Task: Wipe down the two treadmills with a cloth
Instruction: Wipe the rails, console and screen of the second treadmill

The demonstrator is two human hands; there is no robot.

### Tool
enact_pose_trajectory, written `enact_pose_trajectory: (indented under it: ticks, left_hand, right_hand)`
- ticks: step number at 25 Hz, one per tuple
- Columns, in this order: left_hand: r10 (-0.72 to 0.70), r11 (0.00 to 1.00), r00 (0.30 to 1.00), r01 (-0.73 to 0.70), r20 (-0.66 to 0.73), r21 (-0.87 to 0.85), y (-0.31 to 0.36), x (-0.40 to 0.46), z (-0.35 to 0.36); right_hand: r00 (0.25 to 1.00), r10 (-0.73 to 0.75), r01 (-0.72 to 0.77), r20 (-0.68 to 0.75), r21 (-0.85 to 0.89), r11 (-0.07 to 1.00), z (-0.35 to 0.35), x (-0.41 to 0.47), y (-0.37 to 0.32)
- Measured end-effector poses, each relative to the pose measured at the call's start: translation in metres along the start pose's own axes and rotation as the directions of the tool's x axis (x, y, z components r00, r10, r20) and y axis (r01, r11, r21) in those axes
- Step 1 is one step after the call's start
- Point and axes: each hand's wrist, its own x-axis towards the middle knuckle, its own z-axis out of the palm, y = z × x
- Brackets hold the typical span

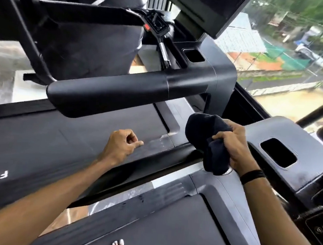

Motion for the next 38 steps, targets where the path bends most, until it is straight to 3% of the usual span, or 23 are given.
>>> enact_pose_trajectory:
  ticks: [3, 6, 11, 17, 20, 22, 25, 27, 30, 33, 38]
  left_hand:
    - [0.020, 1.000, 0.999, -0.019, 0.034, -0.025, -0.010, -0.008, -0.012]
    - [0.040, 0.999, 0.995, -0.037, 0.087, -0.039, -0.022, -0.015, -0.029]
    - [-0.057, 0.991, 0.996, 0.064, 0.063, -0.118, -0.041, -0.042, -0.060]
    - [-0.043, 0.999, 0.995, 0.044, 0.091, 0.000, -0.071, -0.107, -0.105]
    - [-0.024, 1.000, 0.967, 0.027, 0.253, -0.009, -0.082, -0.136, -0.124]
    - [0.006, 0.990, 0.914, -0.062, 0.406, 0.125, -0.090, -0.147, -0.131]
    - [0.085, 0.821, 0.855, -0.350, 0.511, 0.450, -0.101, -0.146, -0.122]
    - [0.197, 0.669, 0.819, -0.514, 0.538, 0.537, -0.105, -0.144, -0.112]
    - [0.316, 0.550, 0.745, -0.648, 0.587, 0.527, -0.113, -0.132, -0.105]
    - [0.396, 0.494, 0.661, -0.738, 0.638, 0.459, -0.114, -0.123, -0.111]
    - [0.519, 0.370, 0.488, -0.868, 0.701, 0.330, -0.116, -0.113, -0.125]
  right_hand:
    - [0.999, -0.035, 0.040, 0.038, -0.129, 0.991, 0.025, -0.022, 0.003]
    - [0.982, -0.093, 0.130, 0.164, -0.230, 0.965, 0.054, -0.046, 0.002]
    - [0.960, -0.108, 0.150, 0.259, -0.147, 0.978, 0.094, -0.099, -0.013]
    - [0.987, -0.094, 0.097, 0.131, -0.012, 0.995, 0.140, -0.178, 0.007]
    - [0.999, -0.044, 0.045, -0.013, 0.117, 0.992, 0.163, -0.219, 0.017]
    - [0.992, 0.013, 0.011, -0.124, 0.191, 0.981, 0.172, -0.246, 0.021]
    - [0.947, 0.101, -0.033, -0.304, 0.222, 0.975, 0.174, -0.273, 0.025]
    - [0.911, 0.165, -0.087, -0.379, 0.215, 0.973, 0.181, -0.285, 0.028]
    - [0.811, 0.279, -0.196, -0.514, 0.211, 0.958, 0.219, -0.305, 0.034]
    - [0.683, 0.436, -0.255, -0.586, 0.368, 0.894, 0.279, -0.332, 0.042]
    - [0.607, 0.541, -0.235, -0.582, 0.519, 0.822, 0.338, -0.372, 0.039]
